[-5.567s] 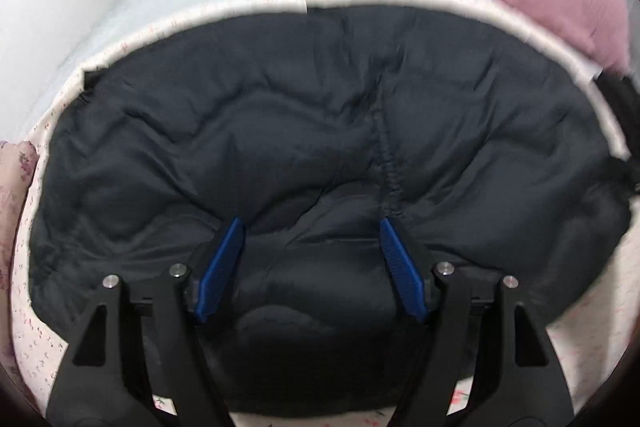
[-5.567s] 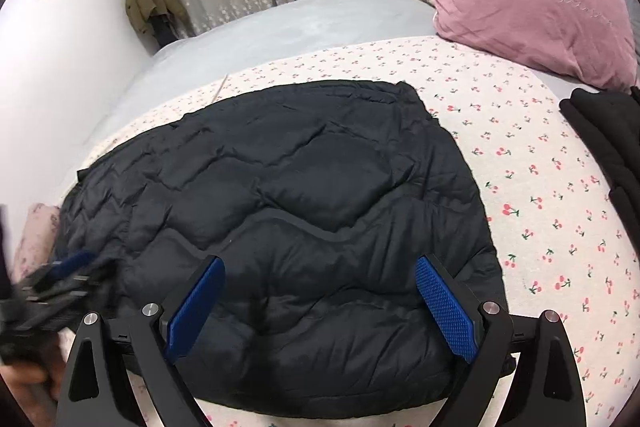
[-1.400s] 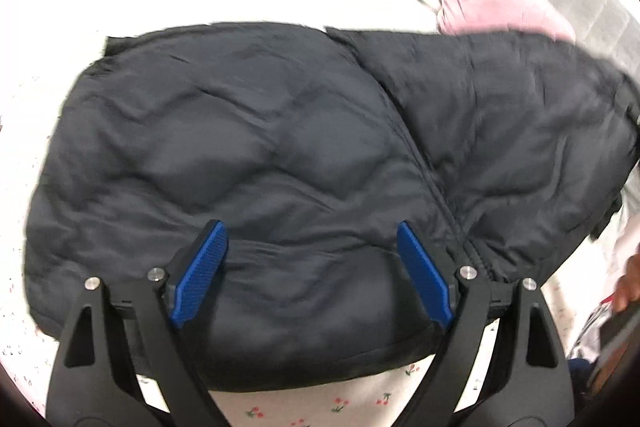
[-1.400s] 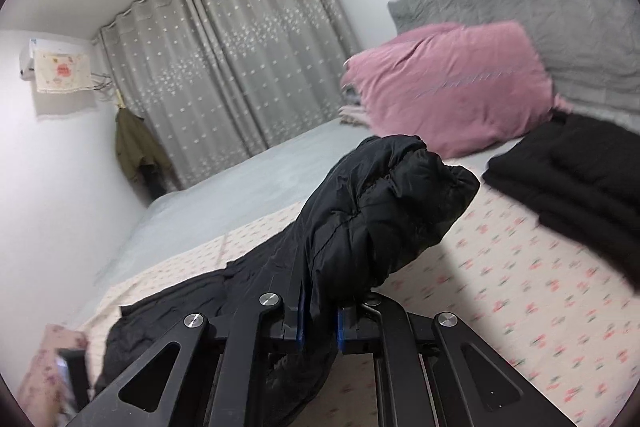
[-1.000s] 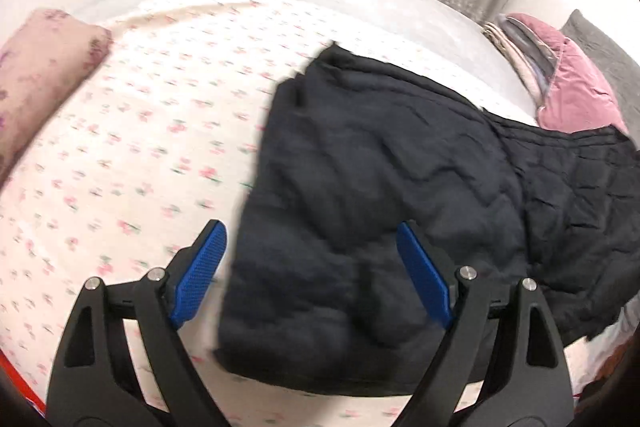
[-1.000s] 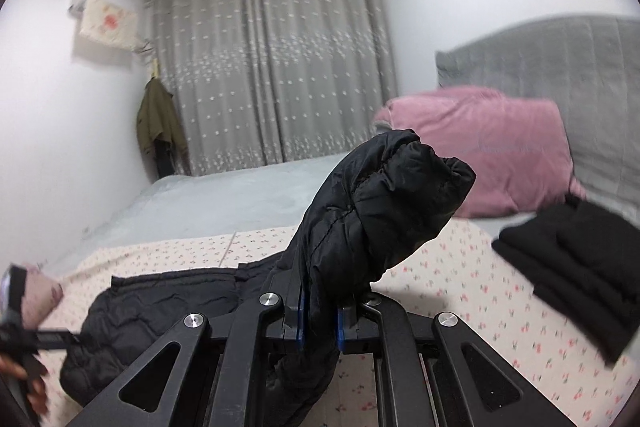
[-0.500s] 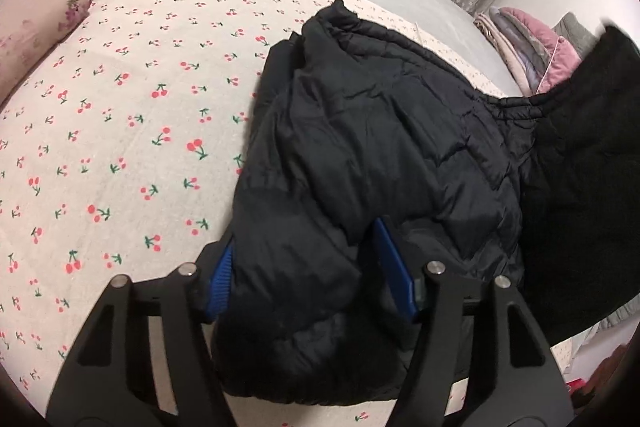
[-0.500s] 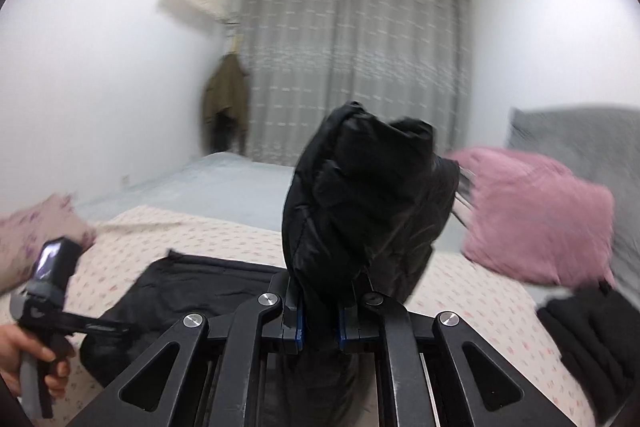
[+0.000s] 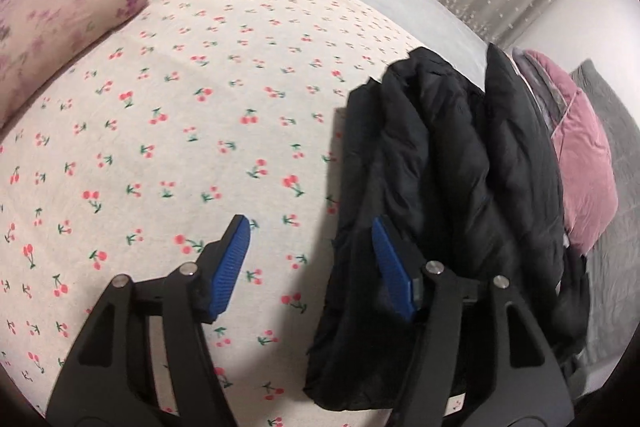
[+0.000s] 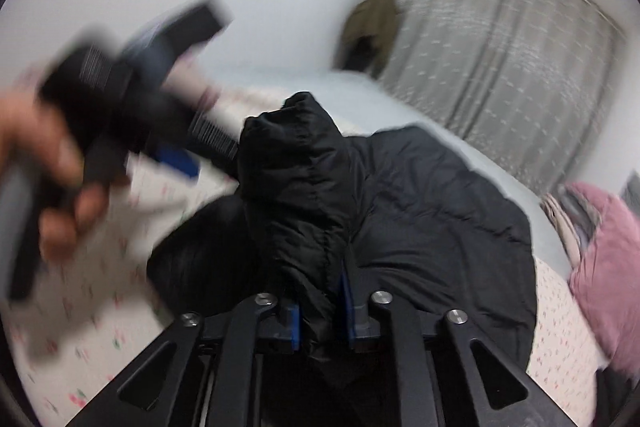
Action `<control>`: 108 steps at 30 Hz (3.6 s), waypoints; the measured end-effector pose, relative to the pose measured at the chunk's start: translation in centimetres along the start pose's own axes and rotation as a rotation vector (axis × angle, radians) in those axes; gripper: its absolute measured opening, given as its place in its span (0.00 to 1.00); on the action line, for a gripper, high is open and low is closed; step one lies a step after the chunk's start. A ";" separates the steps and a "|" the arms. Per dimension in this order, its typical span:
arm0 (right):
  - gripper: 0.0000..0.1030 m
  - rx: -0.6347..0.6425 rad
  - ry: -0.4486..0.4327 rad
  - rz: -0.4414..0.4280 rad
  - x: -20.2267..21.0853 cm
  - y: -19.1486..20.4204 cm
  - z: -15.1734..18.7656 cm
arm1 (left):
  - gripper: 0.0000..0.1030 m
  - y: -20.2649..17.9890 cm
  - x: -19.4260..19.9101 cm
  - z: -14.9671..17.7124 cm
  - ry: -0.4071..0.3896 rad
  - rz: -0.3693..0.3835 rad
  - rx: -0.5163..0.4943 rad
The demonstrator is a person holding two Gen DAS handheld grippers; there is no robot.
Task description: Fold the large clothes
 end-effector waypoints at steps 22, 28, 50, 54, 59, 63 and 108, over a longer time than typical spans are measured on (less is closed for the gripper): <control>0.65 -0.603 0.048 -0.246 3.8 -15.2 6.0 | 0.70 -9.6 3.6 3.5 -0.089 0.086 -0.225; 0.63 -0.584 0.149 -0.245 1.5 -14.4 7.7 | 0.24 -9.3 2.4 4.4 -0.040 0.062 -0.236; 0.64 -0.421 0.237 -0.285 -4.2 -9.7 7.6 | 0.24 -5.6 1.5 5.3 -0.004 -0.053 -0.254; 0.64 -0.424 0.248 -0.284 -4.6 -9.6 7.7 | 0.31 -5.3 3.5 3.8 -0.069 0.036 -0.176; 0.65 -0.440 0.259 -0.311 -4.0 -10.9 6.9 | 0.40 -8.0 4.8 2.7 -0.139 0.061 -0.221; 0.65 -0.495 0.161 -0.299 -1.5 -14.9 5.3 | 0.50 -11.6 5.2 1.3 -0.171 0.100 -0.281; 0.80 -0.924 0.194 -0.171 -1.3 -22.6 10.3 | 0.71 -9.0 1.1 1.9 -0.173 -0.064 -0.272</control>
Point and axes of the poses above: each gripper's, at about its wrist camera, not at the fingertips, and x roughly against the way its jaws point, y to its left, z to its underside, the point moved 2 cm from there along -x, roughly the way its jaws point, and after that the axes turned 8 degrees about x, right-handed, at the moved point
